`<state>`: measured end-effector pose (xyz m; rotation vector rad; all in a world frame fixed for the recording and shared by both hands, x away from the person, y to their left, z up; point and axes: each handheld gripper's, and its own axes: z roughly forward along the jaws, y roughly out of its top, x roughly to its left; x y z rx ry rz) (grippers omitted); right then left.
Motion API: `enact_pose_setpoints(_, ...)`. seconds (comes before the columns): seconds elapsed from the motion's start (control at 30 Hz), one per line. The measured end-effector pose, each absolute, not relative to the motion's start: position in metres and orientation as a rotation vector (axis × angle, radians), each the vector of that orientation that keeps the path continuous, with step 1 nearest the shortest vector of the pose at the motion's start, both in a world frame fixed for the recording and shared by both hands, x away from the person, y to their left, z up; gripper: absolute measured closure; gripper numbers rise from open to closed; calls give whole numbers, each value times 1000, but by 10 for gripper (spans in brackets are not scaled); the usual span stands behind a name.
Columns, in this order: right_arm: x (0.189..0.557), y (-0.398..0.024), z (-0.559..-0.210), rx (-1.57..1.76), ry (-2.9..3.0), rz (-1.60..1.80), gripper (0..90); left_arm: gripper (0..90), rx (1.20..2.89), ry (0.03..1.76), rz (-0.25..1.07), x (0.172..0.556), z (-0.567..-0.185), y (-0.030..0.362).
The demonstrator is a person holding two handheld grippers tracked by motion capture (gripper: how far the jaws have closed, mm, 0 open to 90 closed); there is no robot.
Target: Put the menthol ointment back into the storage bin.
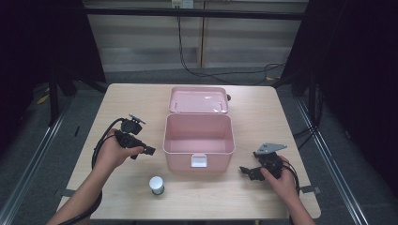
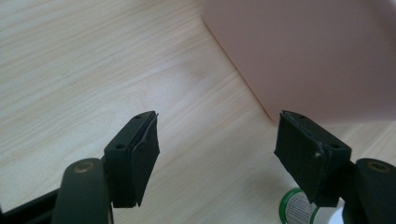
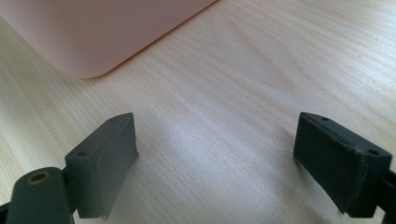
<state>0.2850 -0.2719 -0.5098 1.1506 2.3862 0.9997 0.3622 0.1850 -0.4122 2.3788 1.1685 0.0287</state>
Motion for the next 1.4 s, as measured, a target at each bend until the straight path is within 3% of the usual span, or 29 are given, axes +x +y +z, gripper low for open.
enact_pose_setpoints(0.53,283,-273,-511,1154,2368,1014,121,290,2454,1063,-38,341,-411,163)
enact_pose_setpoints(1.4,283,-273,-511,1154,2368,1015,120,288,2510,1000,-104,315,-416,162)
